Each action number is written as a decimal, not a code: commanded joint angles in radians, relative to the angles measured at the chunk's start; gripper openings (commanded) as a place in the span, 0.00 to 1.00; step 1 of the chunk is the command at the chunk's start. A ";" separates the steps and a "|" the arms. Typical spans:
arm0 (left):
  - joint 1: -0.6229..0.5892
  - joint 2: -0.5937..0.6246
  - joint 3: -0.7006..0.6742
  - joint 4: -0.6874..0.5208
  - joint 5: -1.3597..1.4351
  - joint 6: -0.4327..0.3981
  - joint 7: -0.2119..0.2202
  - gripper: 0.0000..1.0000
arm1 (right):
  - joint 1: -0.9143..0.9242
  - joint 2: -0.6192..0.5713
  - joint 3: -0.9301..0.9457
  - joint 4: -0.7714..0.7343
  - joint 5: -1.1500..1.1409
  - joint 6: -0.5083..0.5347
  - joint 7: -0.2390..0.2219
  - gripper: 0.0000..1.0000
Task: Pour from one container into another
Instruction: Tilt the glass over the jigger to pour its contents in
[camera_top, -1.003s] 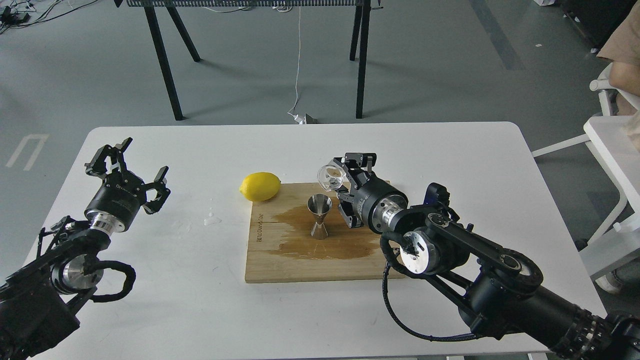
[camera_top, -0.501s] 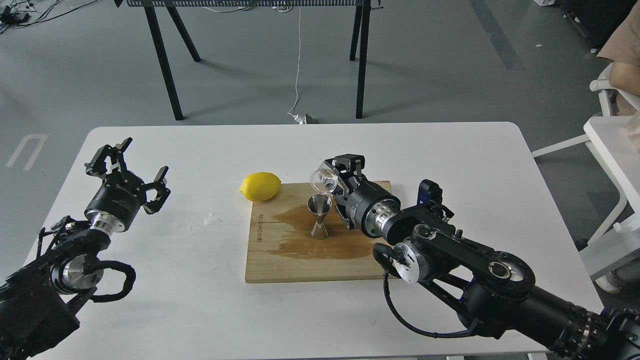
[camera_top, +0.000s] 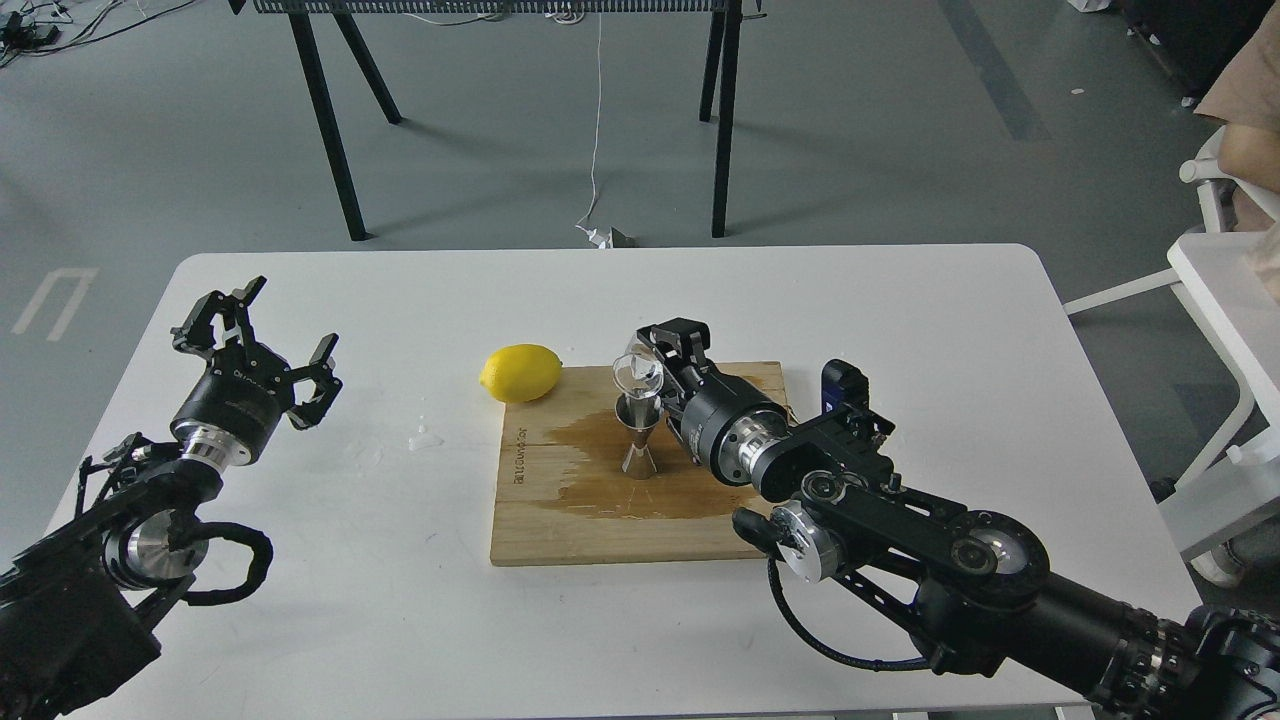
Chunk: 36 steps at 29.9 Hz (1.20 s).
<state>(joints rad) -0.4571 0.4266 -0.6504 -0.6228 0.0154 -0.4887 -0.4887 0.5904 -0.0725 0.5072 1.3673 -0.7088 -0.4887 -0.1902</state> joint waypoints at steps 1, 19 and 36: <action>0.000 0.000 0.000 0.000 0.000 0.000 0.000 0.95 | 0.003 0.005 -0.006 -0.002 -0.020 0.000 0.000 0.41; 0.000 0.003 -0.002 0.000 0.000 0.000 0.000 0.95 | 0.037 0.030 -0.056 -0.022 -0.067 0.000 0.000 0.41; 0.000 0.003 -0.002 0.000 0.000 0.000 0.000 0.95 | 0.035 0.003 -0.056 -0.011 -0.064 0.000 0.002 0.41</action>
<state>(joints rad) -0.4571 0.4295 -0.6520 -0.6228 0.0153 -0.4887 -0.4887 0.6261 -0.0613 0.4515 1.3535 -0.7705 -0.4887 -0.1900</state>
